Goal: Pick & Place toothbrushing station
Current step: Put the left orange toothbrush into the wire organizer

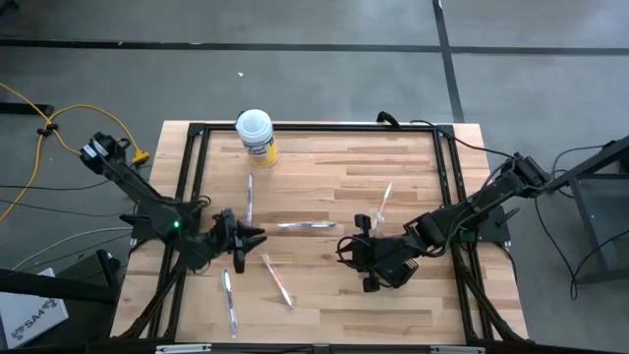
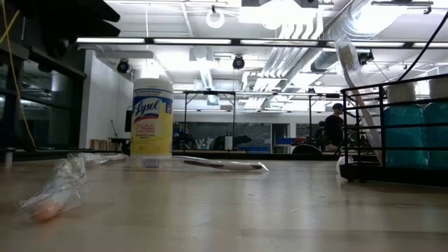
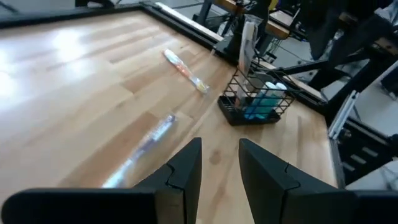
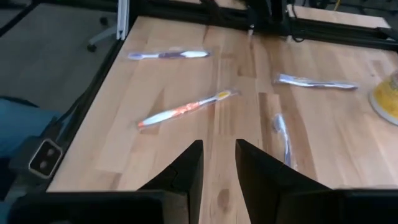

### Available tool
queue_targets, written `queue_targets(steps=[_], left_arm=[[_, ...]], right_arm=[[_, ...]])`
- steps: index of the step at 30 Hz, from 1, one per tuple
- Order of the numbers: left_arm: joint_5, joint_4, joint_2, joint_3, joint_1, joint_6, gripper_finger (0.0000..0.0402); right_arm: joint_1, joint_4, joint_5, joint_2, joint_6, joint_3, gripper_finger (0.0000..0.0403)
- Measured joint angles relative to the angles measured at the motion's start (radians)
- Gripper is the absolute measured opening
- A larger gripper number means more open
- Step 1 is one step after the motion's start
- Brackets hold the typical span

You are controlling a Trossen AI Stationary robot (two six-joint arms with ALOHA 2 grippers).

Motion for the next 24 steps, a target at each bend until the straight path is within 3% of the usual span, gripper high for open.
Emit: queue_targets(steps=[5,13,18,24], left_arm=[[0.027,-0.046,0.066,0.062,-0.022,-0.075,0.0103],[0.069,-0.241,0.106,0.312,-0.01,0.035,0.0103],[0.099,-0.486,0.121,0.393,0.012,-0.188,0.0103],[0.262,-0.652,0.13,0.395,0.071,-0.453,0.0103]], right_arm=[[0.002,-0.025,-0.039,0.0,0.003,0.0,0.0086],[0.014,-0.031,-0.074,0.0,-0.004,0.0,0.0086],[0.034,-0.055,-0.092,0.0,-0.005,0.0,0.0086],[0.048,-0.072,-0.093,0.0,-0.005,0.0,0.0086]])
